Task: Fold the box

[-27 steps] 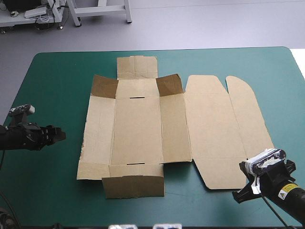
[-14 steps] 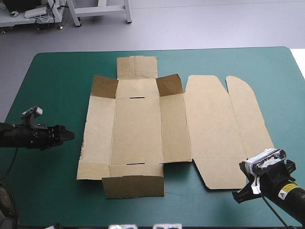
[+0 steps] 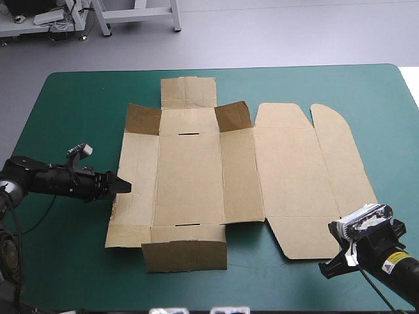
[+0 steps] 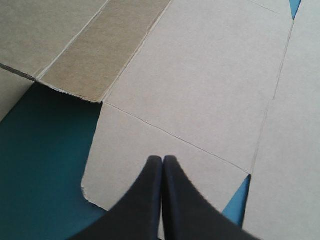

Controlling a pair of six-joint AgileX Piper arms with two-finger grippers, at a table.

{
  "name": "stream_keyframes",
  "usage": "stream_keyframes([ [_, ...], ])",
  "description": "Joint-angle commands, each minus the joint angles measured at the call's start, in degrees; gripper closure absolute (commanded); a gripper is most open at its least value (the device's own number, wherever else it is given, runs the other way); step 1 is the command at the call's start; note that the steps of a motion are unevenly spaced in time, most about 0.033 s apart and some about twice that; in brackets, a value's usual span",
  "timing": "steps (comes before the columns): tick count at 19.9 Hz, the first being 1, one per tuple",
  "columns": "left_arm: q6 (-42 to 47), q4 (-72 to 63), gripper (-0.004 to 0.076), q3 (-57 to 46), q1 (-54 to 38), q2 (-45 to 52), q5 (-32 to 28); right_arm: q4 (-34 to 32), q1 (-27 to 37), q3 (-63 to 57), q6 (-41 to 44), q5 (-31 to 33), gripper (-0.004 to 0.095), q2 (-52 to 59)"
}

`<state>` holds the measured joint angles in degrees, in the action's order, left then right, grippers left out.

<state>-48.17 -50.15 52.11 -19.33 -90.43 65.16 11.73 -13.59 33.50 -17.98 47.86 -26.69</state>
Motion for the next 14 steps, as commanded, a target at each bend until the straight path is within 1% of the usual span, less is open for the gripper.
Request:
stream_keyframes([
  [1, 1.39, -1.23, 0.0239, 0.88, 1.98, -0.69, 1.46, 1.73, 0.07, 1.87, -0.21, -3.35, 0.0926, -0.70],
  [6, 1.50, -0.82, 0.0239, 0.88, 4.32, -4.62, 2.58, 2.40, 0.07, 1.87, -0.21, -3.35, 0.0926, -0.70],
  [10, 1.50, 1.78, 0.0239, 0.88, 4.22, -4.50, 2.38, 2.40, 0.07, 1.87, -0.21, -3.26, 0.0926, -0.70],
  [14, 0.86, 0.27, 0.0239, 0.88, 4.22, -4.50, 2.64, 2.40, 0.07, 1.87, -0.21, -3.26, 0.0926, -0.70],
])
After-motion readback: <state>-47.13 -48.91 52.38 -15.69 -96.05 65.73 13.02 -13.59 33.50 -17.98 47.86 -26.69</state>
